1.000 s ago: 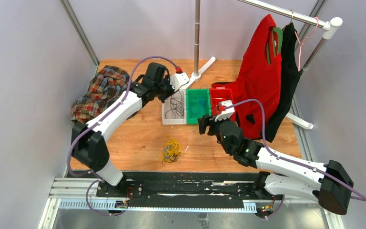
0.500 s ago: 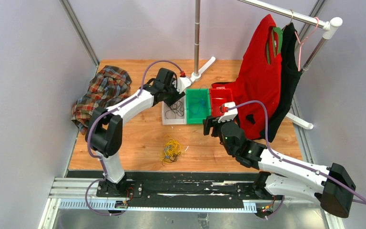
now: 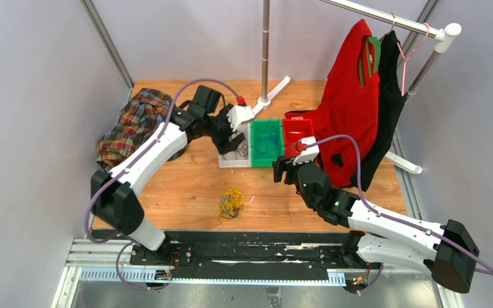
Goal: Untangle the cables
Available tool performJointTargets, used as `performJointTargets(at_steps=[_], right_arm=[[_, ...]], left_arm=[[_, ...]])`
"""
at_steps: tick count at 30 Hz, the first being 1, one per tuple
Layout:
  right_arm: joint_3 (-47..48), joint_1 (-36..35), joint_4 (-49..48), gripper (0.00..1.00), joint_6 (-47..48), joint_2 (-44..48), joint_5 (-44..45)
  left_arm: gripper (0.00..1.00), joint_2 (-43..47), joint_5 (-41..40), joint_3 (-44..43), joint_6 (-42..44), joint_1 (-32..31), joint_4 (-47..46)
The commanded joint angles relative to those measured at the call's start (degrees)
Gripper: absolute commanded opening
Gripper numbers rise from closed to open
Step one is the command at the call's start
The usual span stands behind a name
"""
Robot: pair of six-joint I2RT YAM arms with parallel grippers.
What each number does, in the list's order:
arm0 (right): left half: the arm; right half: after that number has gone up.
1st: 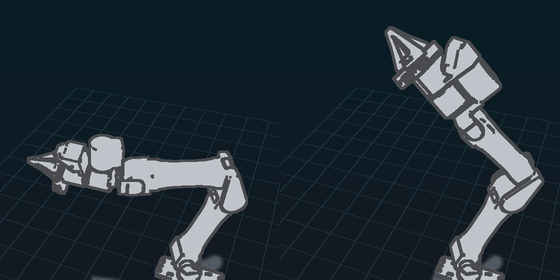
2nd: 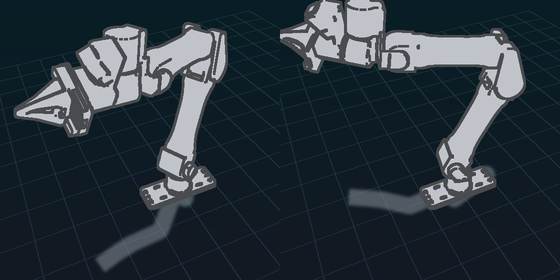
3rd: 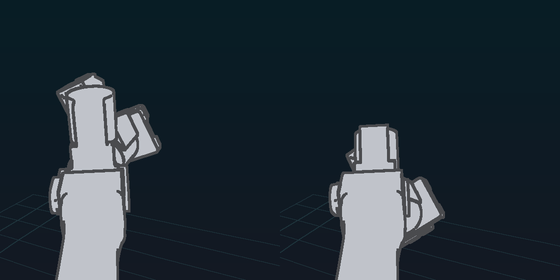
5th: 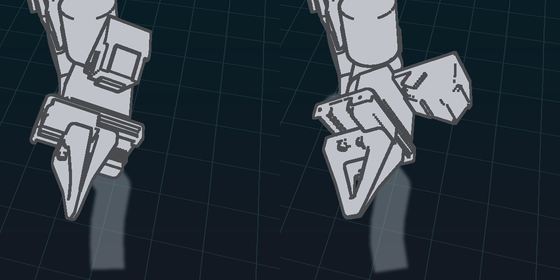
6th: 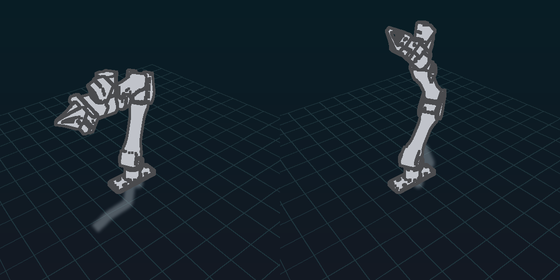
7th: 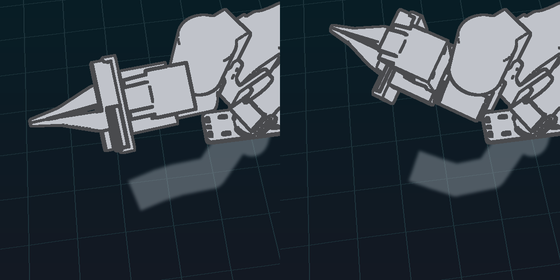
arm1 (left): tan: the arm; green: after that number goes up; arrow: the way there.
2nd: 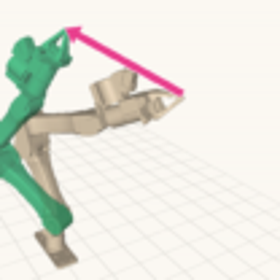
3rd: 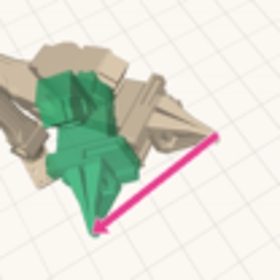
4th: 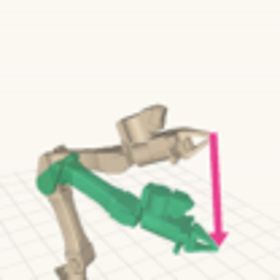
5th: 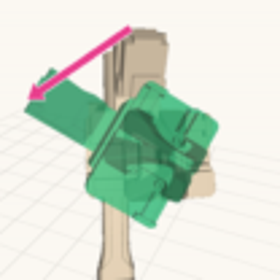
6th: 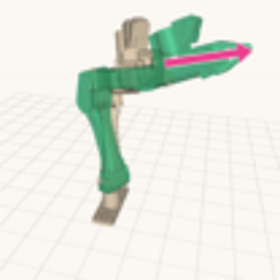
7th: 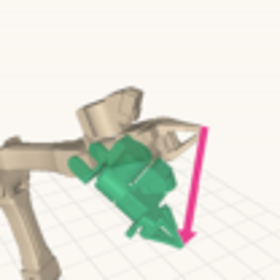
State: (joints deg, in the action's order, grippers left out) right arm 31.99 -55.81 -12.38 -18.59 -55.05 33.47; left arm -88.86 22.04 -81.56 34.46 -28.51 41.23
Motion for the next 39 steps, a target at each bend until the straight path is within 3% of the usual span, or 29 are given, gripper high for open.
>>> performJointTargets(at_steps=[1,7,16,23,25,29,32,39], right_arm=[[1.22,0.43,1.26,0.73,0.19,0.77,-1.27],[0.78,0.44,4.37,0.72,0.44,2.14,-5.13],[-1.33,0.42,8.85,0.63,-2.82,6.89,-6.06],[-3.88,0.44,8.45,0.58,-4.76,9.64,-6.34],[-4.09,0.44,8.39,0.56,-5.04,9.46,-6.63],[-4.47,0.4,7.8,0.52,-5.38,9.0,-7.17],[-4.85,0.4,7.04,0.51,-5.43,9.15,-7.33],[-5.29,0.44,2.71,0.54,-4.85,8.55,-13.36]], left_arm=[[0.78,5.58,12.74,8.73,9.95,-1.14,13.54],[0.78,8.08,12.34,17.09,14.5,-7.26,13.72],[0.67,0.35,8.96,15.5,14.62,-11.4,5.18],[0.57,-4.52,8.05,15.16,18.86,-13.59,4.97],[0.49,-5.29,6.74,15.72,18.88,-14.14,3.66],[0.2,-5.86,5.12,15.17,18.08,-14.38,2.54],[0.04,-3.73,2.83,13.82,16.76,-14.38,3.34],[0.01,6.09,2.73,9.37,14.86,-14.38,11.74]])
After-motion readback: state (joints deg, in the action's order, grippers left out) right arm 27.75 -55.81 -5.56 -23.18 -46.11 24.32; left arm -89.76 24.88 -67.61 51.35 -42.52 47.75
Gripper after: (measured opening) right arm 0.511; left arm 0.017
